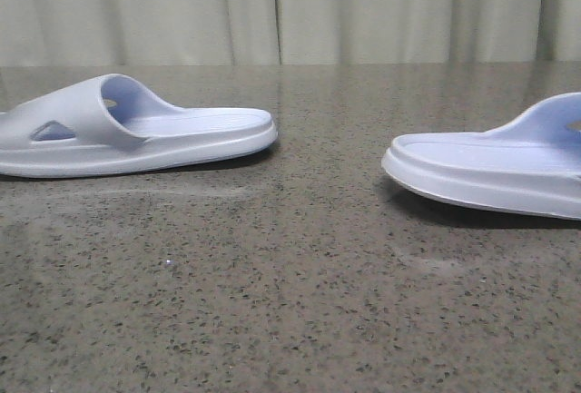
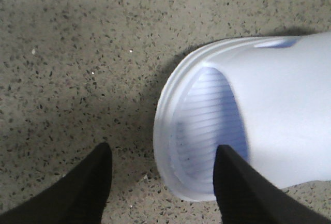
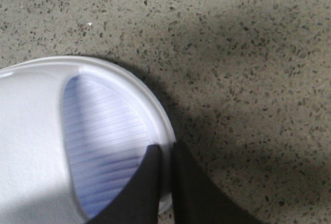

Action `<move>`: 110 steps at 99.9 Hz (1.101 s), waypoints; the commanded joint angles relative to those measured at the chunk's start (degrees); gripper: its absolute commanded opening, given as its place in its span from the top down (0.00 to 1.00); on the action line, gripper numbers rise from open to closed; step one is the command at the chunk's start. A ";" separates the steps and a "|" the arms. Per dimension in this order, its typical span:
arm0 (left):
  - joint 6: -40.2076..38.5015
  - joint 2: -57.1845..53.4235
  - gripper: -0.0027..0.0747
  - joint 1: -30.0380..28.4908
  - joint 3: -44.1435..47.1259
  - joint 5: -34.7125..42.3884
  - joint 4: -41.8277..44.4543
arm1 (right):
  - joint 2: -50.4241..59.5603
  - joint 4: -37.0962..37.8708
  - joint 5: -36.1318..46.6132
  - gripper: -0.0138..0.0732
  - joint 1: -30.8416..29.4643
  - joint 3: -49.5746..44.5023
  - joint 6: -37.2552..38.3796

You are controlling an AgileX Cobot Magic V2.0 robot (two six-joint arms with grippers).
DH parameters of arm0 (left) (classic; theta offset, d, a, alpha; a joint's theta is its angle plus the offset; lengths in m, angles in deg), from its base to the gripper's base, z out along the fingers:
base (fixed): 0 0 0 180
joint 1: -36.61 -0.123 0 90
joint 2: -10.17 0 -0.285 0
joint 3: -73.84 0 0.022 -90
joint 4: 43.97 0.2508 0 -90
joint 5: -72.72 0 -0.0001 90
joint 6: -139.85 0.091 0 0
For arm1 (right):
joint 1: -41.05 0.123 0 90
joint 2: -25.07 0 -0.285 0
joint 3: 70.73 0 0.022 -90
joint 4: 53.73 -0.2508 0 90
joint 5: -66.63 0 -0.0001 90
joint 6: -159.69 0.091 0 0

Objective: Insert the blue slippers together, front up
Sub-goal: 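Close left and right grippers on the heel rims of the slippers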

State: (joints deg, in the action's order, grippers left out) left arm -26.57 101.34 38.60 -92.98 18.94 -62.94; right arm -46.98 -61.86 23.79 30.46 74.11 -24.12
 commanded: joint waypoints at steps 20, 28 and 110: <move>4.97 0.72 0.47 -0.01 -1.93 -1.28 -7.28 | 0.52 -0.44 1.20 0.96 -0.23 1.63 -0.73; 4.97 1.37 0.47 -0.01 -1.93 -1.04 -7.40 | 0.52 -0.44 1.20 0.96 -0.23 1.63 -0.73; 6.15 4.16 0.94 -0.01 -1.93 1.37 -7.17 | 0.52 -0.44 1.20 0.96 -0.23 1.63 -0.73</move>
State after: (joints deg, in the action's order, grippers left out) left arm -21.20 107.33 38.60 -93.37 19.47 -68.71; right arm -46.98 -61.96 23.79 30.46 74.13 -24.29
